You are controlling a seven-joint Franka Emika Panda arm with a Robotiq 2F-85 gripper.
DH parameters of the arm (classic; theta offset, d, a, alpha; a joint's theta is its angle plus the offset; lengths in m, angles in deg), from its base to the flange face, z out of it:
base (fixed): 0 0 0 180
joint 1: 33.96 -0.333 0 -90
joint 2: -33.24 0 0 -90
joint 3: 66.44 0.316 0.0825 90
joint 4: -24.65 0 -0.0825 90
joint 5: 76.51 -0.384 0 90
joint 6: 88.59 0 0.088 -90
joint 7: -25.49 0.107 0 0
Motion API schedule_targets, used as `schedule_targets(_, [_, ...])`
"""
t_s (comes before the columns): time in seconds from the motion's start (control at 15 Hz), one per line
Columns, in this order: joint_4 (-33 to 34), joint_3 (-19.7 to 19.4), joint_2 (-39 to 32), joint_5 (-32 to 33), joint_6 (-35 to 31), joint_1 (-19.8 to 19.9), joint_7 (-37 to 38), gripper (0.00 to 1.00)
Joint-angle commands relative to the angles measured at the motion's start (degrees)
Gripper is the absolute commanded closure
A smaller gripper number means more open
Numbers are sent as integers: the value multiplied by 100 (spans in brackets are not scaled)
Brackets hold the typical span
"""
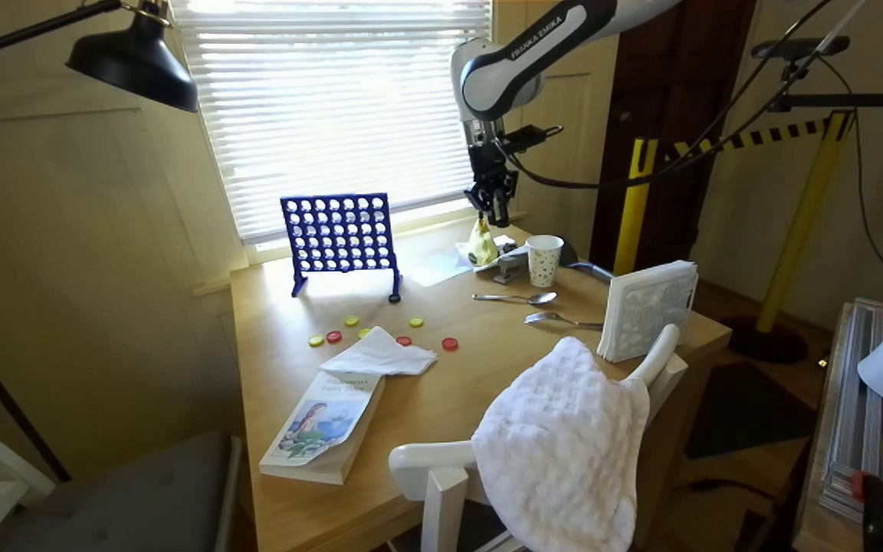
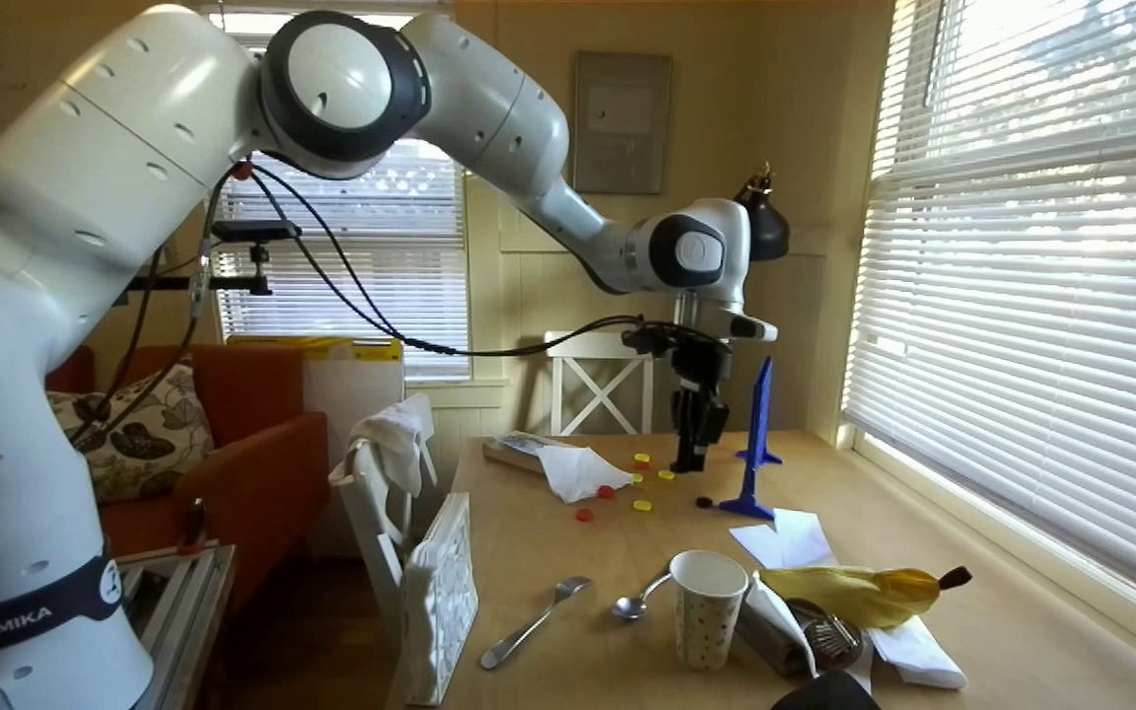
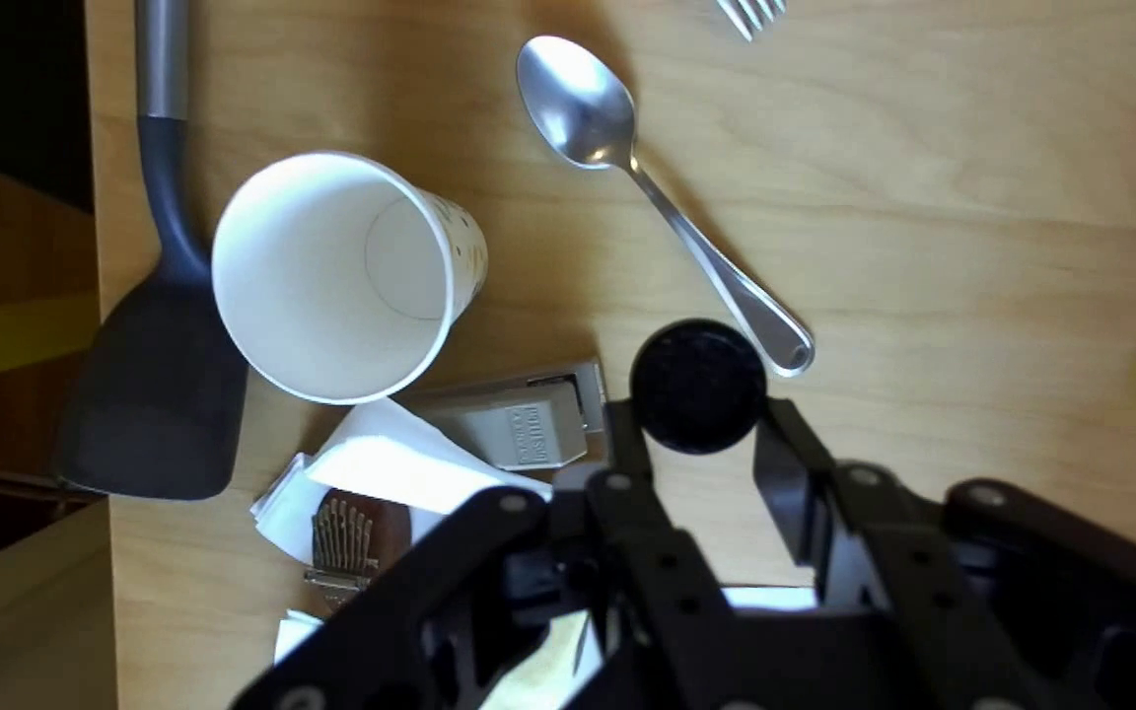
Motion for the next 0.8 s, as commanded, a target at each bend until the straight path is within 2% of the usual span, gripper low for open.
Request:
schedule_targets(0.0, [-37,-25,20,-23,1,-12,-13,92])
schedule_targets(0.4, [-882,-425,651,-95,-58,193,718,92])
schedule_targets(0.73, [-1056,-436,605,-283,213,485,645,92])
